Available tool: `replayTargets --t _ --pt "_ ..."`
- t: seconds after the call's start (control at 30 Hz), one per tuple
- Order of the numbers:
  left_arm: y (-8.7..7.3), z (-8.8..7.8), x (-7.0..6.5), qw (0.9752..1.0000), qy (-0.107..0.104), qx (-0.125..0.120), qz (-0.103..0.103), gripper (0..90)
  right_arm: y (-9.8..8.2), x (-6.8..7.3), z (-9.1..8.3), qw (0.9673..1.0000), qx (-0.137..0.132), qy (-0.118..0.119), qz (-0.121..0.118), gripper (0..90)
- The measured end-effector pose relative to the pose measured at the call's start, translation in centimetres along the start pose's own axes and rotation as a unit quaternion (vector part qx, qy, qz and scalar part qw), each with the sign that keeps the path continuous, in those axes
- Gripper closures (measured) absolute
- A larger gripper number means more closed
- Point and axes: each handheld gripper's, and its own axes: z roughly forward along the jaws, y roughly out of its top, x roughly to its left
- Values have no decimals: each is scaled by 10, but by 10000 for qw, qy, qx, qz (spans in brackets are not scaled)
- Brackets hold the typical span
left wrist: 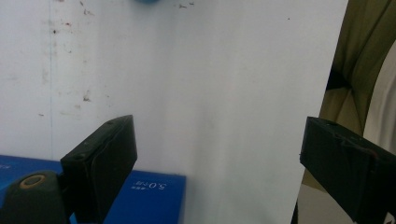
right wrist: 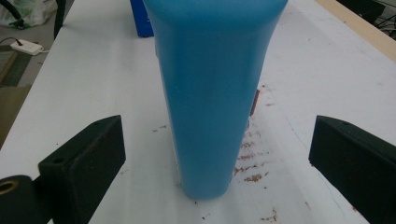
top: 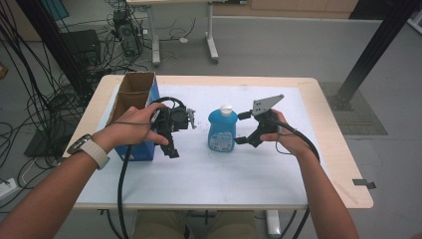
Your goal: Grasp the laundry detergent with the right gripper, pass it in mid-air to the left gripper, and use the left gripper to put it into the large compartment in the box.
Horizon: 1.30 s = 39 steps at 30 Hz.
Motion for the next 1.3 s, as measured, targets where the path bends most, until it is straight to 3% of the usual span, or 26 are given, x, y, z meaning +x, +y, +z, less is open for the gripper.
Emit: replayTargets --t 1.3 --pt "-1 0 0 10000 8 22 -41 114 0 2 3 10000 11 26 -6 19"
